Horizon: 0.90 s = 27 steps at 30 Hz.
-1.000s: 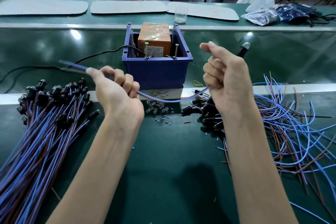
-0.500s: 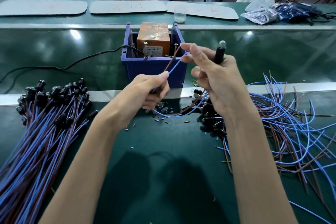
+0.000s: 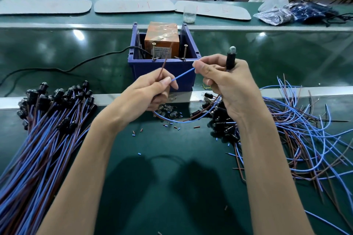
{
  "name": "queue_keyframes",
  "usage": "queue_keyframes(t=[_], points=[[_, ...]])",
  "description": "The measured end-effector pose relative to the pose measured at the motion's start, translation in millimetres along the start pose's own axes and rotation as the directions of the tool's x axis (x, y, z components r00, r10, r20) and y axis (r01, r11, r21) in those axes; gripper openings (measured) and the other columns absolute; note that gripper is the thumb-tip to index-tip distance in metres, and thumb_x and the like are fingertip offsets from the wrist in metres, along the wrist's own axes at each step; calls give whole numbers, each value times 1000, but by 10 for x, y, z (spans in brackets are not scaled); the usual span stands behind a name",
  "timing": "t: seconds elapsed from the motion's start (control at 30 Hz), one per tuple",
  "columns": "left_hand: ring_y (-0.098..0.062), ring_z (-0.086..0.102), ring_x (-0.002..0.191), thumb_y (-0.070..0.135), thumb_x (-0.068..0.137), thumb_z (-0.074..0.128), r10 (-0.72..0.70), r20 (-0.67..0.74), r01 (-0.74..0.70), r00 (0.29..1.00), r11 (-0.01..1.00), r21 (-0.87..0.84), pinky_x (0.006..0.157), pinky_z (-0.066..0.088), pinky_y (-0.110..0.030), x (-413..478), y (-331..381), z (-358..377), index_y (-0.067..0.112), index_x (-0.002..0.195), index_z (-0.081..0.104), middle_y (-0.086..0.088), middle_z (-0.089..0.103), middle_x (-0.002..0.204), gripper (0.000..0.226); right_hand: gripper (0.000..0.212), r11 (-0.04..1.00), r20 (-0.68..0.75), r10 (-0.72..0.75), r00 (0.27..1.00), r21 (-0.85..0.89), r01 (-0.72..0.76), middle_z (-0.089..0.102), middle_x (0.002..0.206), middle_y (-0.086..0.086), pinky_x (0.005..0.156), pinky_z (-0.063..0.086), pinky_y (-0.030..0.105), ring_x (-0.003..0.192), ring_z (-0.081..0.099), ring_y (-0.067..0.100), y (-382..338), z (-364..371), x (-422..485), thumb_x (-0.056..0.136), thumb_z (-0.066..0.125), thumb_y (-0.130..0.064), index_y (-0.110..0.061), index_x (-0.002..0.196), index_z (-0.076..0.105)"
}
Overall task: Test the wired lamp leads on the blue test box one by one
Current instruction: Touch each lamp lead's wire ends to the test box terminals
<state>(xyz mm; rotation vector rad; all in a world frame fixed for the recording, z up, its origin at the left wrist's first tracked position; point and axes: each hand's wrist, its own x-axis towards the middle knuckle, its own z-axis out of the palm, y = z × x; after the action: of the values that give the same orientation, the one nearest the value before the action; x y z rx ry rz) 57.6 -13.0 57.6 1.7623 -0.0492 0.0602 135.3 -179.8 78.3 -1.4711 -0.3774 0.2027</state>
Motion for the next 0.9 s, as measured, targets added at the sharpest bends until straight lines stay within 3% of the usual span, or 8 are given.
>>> queue_keyframes(t=[0.13, 0.3, 0.43, 0.7, 0.9], points=[[-2, 27, 45, 25, 102, 35, 57, -78, -54, 995, 998, 39, 43, 24, -10, 11, 33, 51, 14, 84, 48, 15, 33, 53, 25, 11, 997, 42, -41, 998, -63, 44, 62, 68, 10, 44, 34, 6, 44, 49, -1, 10, 36, -21, 84, 72, -7, -11, 74, 68], [-5, 27, 48, 35, 98, 43, 161, -80, -137, 984, 960, 244, 47, 26, -18, 50, -4, 106, 19, 74, 45, 14, 36, 51, 28, 14, 990, 81, -69, 994, -119, 78, 67, 62, -2, 46, 35, 8, 44, 47, 4, 38, 63, -9, 83, 74, -11, -15, 70, 69], [-9, 28, 52, 39, 92, 41, 167, -75, -140, 983, 951, 277, 50, 27, -25, 59, -31, 71, 21, 71, 44, 12, 36, 56, 27, 14, 988, 68, -54, 996, -142, 64, 67, 61, -3, 47, 36, 11, 45, 45, 6, 73, 67, 4, 82, 76, -14, -16, 69, 69], [-5, 28, 51, 34, 97, 41, 155, -61, -129, 986, 943, 307, 48, 27, -17, 59, -56, 38, 19, 70, 41, 15, 37, 52, 30, 23, 976, 60, -19, 998, -214, 31, 66, 58, -4, 46, 34, 12, 45, 44, 6, 103, 82, 23, 83, 74, -17, -20, 62, 66], [-10, 28, 54, 22, 103, 40, 147, -68, -111, 987, 919, 379, 52, 28, -25, 52, -25, 58, 18, 67, 38, 12, 35, 55, 36, 25, 954, -9, 33, 999, -298, -34, 62, 53, -9, 61, 36, 23, 51, 48, 1, 107, 137, 28, 84, 73, -22, -22, 60, 65]])
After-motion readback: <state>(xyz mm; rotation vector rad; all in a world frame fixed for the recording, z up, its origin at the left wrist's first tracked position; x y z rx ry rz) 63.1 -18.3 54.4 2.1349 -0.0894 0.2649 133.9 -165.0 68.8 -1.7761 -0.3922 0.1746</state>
